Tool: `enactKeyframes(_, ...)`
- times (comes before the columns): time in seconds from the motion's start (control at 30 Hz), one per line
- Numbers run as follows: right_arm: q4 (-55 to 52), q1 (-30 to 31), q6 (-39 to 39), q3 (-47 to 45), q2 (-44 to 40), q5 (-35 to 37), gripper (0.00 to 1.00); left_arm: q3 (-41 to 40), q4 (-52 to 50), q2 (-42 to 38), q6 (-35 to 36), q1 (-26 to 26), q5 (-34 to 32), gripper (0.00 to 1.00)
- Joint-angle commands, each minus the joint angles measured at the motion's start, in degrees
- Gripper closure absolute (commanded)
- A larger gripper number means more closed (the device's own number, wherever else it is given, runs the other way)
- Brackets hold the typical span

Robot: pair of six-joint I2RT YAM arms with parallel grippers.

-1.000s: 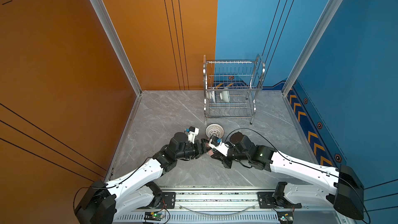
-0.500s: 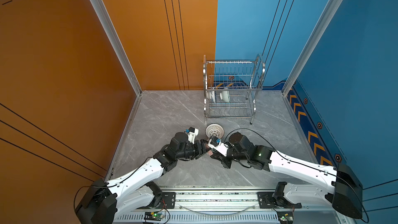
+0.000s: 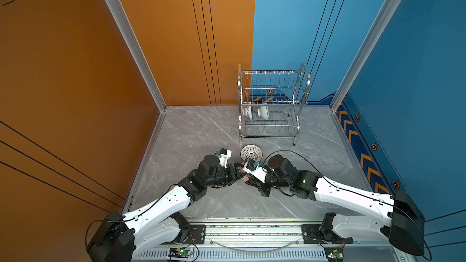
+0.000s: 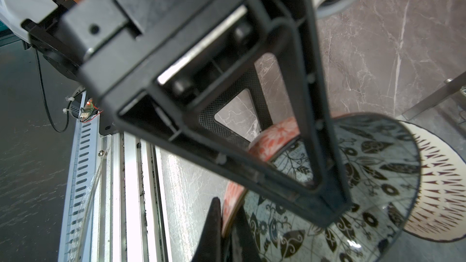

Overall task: Load bowls into a dish rack
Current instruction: Pass the bowl.

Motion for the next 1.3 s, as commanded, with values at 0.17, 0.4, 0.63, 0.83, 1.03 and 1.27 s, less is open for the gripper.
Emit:
enactKeyframes(0.17, 2.41, 0.62, 1.23, 1.13, -0.29, -1.6, 1.0, 1.28, 2.56, -0.26, 2.23, -0.31, -0.22, 0.19)
enactKeyframes(0.4, 2.13, 1.5, 0.96, 1.46, 0.09, -0.9, 1.0, 1.27, 2.54, 0.97, 1.88, -0.22, -0.47, 0.15)
enactKeyframes(0.63, 2.08, 1.47, 0.96, 1.97, 0.7, -1.19, 1.0, 2.0, 2.6, 2.44, 1.87, -0.4, 0.24, 0.2)
enactKeyframes(0.83, 2.55, 1.47, 1.04, 2.38, 1.49, -1.48, 1.0, 2.72, 2.59, 3.59, 2.13, -0.7, 0.74, 0.3)
enactKeyframes(1.03, 3.11, 1.15, 1.52, 1.97, 1.76, -1.15, 1.0, 3.18, 2.62, 3.09, 3.32, -1.01, 0.52, 0.36)
enactKeyframes(1.27, 4.39, -0.06, 2.8, 0.31, 0.4, -0.53, 0.9, 3.32, 2.53, 2.43, 4.65, -1.18, -0.6, 0.4)
